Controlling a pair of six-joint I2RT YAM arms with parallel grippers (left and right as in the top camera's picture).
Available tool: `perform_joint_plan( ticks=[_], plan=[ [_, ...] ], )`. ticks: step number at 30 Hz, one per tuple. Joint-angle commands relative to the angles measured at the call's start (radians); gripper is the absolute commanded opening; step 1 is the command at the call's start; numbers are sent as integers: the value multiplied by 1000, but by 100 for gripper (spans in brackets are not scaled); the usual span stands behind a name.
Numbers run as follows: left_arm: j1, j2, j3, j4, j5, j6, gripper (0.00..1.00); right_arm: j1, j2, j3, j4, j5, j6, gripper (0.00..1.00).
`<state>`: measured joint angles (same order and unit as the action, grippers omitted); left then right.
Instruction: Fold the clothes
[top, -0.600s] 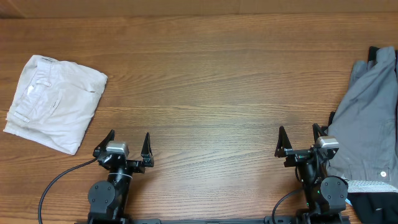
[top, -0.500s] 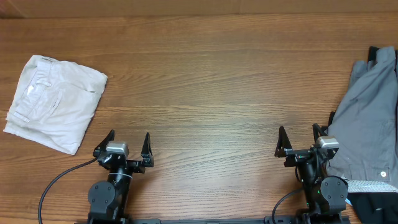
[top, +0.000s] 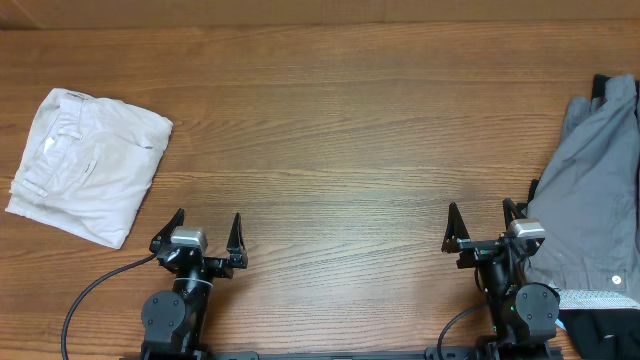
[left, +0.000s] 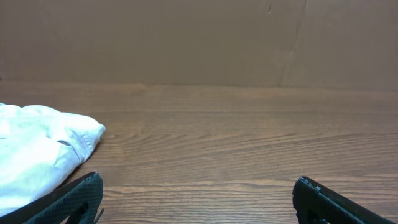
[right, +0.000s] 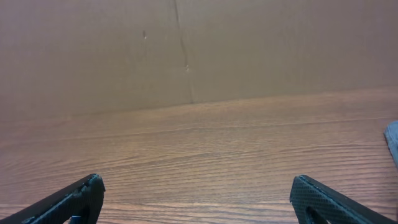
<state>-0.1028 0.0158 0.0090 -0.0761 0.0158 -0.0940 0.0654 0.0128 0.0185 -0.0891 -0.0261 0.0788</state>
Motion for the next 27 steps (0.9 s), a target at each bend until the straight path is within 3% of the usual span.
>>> perform_joint_plan(
  ticks=[1,27],
  plan=[
    [6,-11,-4,0,10,5,100,-6,-10,-11,6,-1,6,100],
    [6,-11,-4,0,-8,5,100,-6,-10,-11,6,-2,6,100]
  ],
)
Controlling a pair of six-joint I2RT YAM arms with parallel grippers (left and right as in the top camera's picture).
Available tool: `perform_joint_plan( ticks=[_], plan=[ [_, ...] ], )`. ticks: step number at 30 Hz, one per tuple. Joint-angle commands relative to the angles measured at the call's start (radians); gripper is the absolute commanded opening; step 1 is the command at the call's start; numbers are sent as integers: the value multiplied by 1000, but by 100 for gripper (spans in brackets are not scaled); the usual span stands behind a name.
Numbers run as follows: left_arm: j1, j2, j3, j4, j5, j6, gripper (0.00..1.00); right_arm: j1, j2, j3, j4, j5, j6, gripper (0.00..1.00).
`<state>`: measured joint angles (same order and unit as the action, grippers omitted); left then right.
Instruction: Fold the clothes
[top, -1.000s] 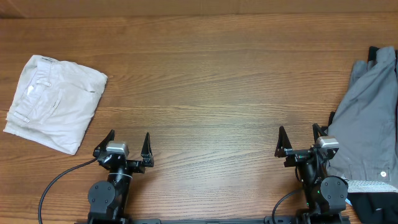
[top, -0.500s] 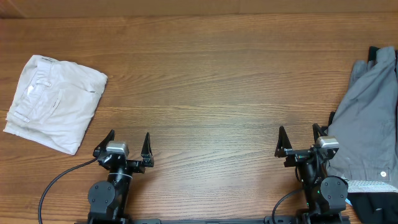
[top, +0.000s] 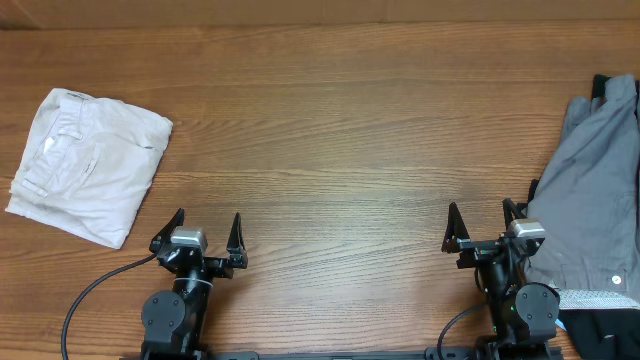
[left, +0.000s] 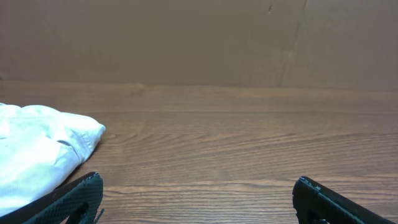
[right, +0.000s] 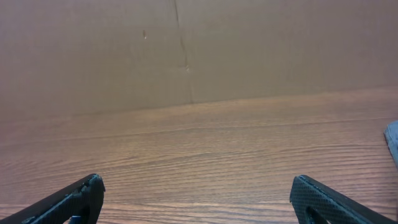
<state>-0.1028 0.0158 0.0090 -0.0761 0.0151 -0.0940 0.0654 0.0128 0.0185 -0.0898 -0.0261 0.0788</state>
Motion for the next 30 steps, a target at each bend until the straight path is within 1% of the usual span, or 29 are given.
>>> perform_joint_plan(
  ticks=[1,7,9,14,18,21,26,27,30],
  plan=[
    [6,-11,-4,0,-8,5,100,-6,-10,-11,7,-2,6,100],
    [6,-11,-4,0,-7,5,100,-6,-10,-10,25,-11,11,100],
    [6,-11,-4,2,13,2,100,-6,-10,-10,45,-32,51,100],
    [6,-11,0,39,106,-72,100,-6,-10,4,35,-31,117,100],
    [6,-11,29,20,154,-137,100,-6,-10,51,7,-31,160,100],
    [6,-11,67,-6,161,-157,100,-6,-3,108,-29,-25,162,100],
    [6,19,170,-107,116,-137,100,-6,90,210,-114,10,161,100],
    [6,45,203,-143,101,-118,100,-6,143,248,-142,11,161,100],
    [6,112,261,-191,79,-89,100,-6,255,326,-195,17,161,100]
  ],
)
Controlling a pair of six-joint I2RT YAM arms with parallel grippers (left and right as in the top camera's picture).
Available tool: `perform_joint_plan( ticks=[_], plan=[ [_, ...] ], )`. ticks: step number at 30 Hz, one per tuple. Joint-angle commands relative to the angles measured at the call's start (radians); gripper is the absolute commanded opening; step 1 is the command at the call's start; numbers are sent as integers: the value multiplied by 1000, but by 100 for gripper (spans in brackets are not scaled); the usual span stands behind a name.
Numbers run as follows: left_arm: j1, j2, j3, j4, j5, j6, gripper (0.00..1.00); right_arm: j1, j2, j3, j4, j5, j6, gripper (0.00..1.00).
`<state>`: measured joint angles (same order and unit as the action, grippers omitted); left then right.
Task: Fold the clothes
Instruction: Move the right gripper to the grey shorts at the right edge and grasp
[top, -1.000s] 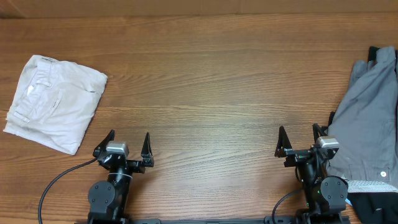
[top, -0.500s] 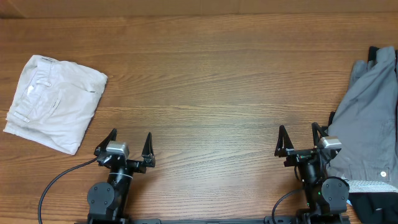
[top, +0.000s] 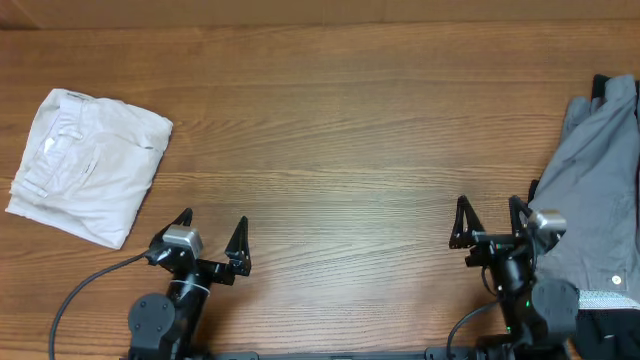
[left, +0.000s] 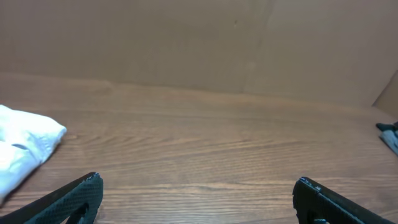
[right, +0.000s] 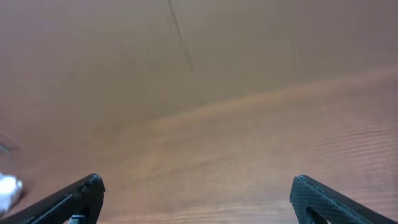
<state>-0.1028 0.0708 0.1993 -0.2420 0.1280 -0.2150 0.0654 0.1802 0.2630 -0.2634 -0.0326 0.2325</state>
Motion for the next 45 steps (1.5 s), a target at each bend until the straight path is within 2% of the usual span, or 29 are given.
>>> perform_joint_plan(
  ticks=[1,12,16,19,23,26,37,40,43,45],
  plan=[
    [6,93,98,-45,-34,42,100,-6,141,117,-46,34,7,100],
    [6,676,491,-320,-34,150,100,-6,820,559,-388,89,2,100],
    [6,877,649,-444,-30,153,100,-6,972,614,-403,91,4,100],
    [6,963,698,-482,-29,144,100,-13,1023,614,-462,182,8,100],
    [6,1025,701,-487,-29,122,100,-76,1072,614,-633,469,283,100],
    [6,1042,701,-493,-24,122,100,-145,1086,613,-723,512,376,100],
    [6,1044,701,-491,-23,122,100,-414,1088,534,-733,471,393,98],
    [6,1044,701,-491,-23,122,100,-445,1088,497,-714,458,393,98],
    [6,1044,701,-491,-23,122,100,-452,1088,476,-711,438,393,93],
    [6,1044,701,-490,-23,122,100,-452,1088,476,-715,423,393,80]
  ],
)
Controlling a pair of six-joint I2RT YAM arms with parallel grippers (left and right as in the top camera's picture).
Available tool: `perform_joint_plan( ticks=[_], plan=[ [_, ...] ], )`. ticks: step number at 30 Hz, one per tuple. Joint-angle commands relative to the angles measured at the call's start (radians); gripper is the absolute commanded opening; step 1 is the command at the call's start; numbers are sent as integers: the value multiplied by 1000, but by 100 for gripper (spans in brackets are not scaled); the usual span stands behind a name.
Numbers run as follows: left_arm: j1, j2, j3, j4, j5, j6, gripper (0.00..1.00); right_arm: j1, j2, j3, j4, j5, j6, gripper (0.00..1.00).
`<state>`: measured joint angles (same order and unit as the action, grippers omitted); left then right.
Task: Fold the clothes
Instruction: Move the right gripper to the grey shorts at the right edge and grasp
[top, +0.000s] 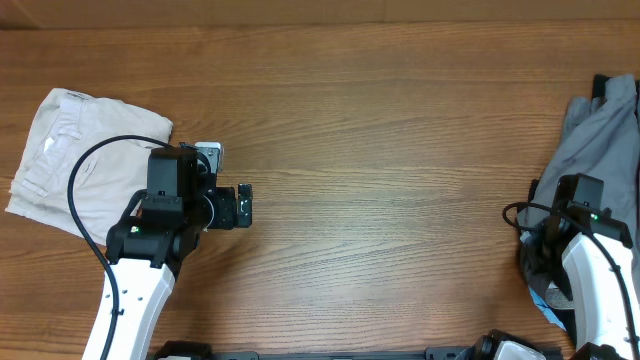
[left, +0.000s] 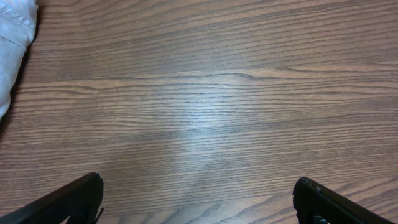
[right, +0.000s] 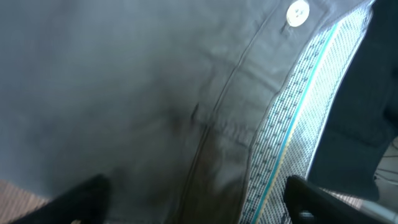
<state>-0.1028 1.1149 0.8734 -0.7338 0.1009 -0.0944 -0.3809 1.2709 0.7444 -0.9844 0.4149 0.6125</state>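
A folded white garment (top: 70, 160) lies at the table's left; one corner of it (left: 12, 31) shows in the left wrist view. My left gripper (left: 198, 182) hangs open over bare wood just right of that garment, pointing down, nothing between its fingers (left: 81, 198). A crumpled grey garment (top: 600, 140) lies at the right edge. In close-up it shows a white button (right: 298, 11) and a striped waistband lining (right: 298, 124). My right gripper (right: 196, 183) is open directly above this grey cloth, its blurred fingertips (right: 311, 194) straddling a seam.
Dark cloth (right: 367, 106) lies beside and under the grey garment at the right edge. The wooden table (top: 380, 150) stretches between the two garments. A black cable (top: 95, 165) from the left arm loops over the white garment.
Both arms left their low poses at the front edge. The left gripper now points down beside the white garment. The right gripper has swung right, over the grey garment. Both remain open.
At the two oldest moments both arms rested still at the front edge, grippers open and facing the back wall. Then both had begun to rise and turn. Now the left hangs by the white garment and the right over the grey one.
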Motion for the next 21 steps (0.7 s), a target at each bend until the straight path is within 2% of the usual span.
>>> perform_joint_plan(
  ticks=[1,3,5,8,11,13,21],
  plan=[
    [6,0,27,2,4,1,100,-6,-2,-6,6,-28,13,68],
    [6,0,27,2,4,1,100,-6,-2,-6,5,-36,13,54],
    [6,0,27,2,4,1,100,-6,-2,-6,-6,-56,13,46],
    [6,0,27,2,4,1,100,-6,-2,-6,-21,-90,13,45],
    [6,0,27,3,4,1,100,-6,-2,-6,-37,-120,13,57],
    [6,0,27,3,4,1,100,-6,-2,-6,-45,-142,14,68],
    [6,0,27,5,4,1,100,-6,-2,-6,-70,-161,21,69]
  ],
)
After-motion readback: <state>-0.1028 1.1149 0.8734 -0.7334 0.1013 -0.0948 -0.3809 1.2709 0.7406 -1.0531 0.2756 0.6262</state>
